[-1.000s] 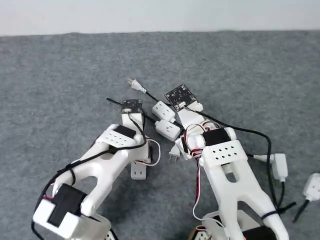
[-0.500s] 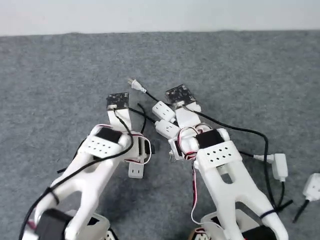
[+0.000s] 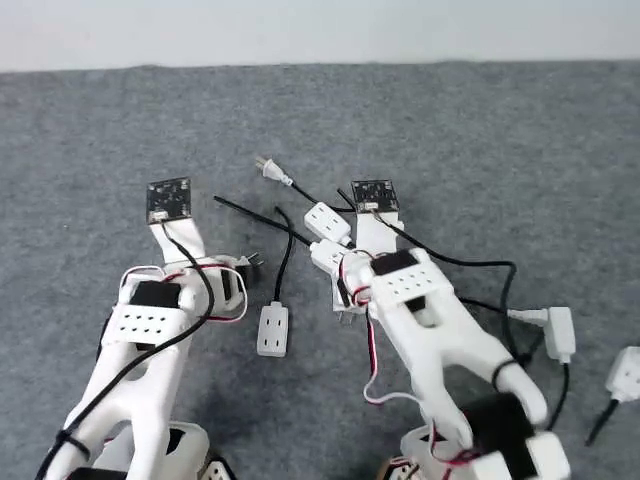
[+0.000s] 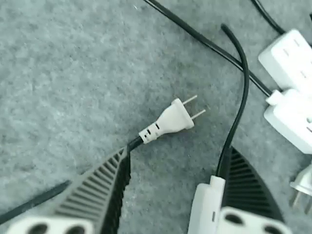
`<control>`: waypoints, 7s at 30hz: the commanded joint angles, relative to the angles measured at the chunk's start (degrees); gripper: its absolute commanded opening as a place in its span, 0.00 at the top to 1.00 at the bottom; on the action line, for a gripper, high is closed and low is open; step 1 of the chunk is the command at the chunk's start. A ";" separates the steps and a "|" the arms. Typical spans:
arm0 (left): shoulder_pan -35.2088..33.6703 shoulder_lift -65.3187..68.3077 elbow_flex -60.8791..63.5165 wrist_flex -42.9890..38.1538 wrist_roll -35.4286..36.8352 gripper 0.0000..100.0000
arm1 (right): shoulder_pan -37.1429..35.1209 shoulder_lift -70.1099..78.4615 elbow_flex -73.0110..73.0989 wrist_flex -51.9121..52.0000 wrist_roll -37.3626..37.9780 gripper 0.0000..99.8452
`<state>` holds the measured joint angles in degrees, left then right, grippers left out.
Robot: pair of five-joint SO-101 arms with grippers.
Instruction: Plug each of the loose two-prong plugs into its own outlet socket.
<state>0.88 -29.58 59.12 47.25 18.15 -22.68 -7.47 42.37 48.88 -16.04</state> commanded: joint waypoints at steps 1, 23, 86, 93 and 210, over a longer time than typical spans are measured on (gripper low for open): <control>-0.26 -1.93 -0.22 -1.67 -0.79 0.71 | 0.40 2.77 -5.80 -1.01 -0.53 0.93; -0.53 -1.93 -0.22 -1.67 -0.79 0.71 | 1.89 20.53 -25.05 10.51 -0.70 0.92; 1.49 28.92 -23.08 11.60 -16.53 0.99 | 26.95 -52.62 -8.53 26.68 16.26 0.99; 4.13 29.10 -22.55 14.77 -26.81 0.99 | 2.68 -61.05 -8.44 25.10 16.35 0.99; -5.19 -3.87 1.63 -4.04 -33.05 0.98 | -19.91 -43.38 18.73 5.23 16.79 0.99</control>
<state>-3.87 -33.45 63.52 44.79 -15.25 -36.92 -47.21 59.78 55.91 0.48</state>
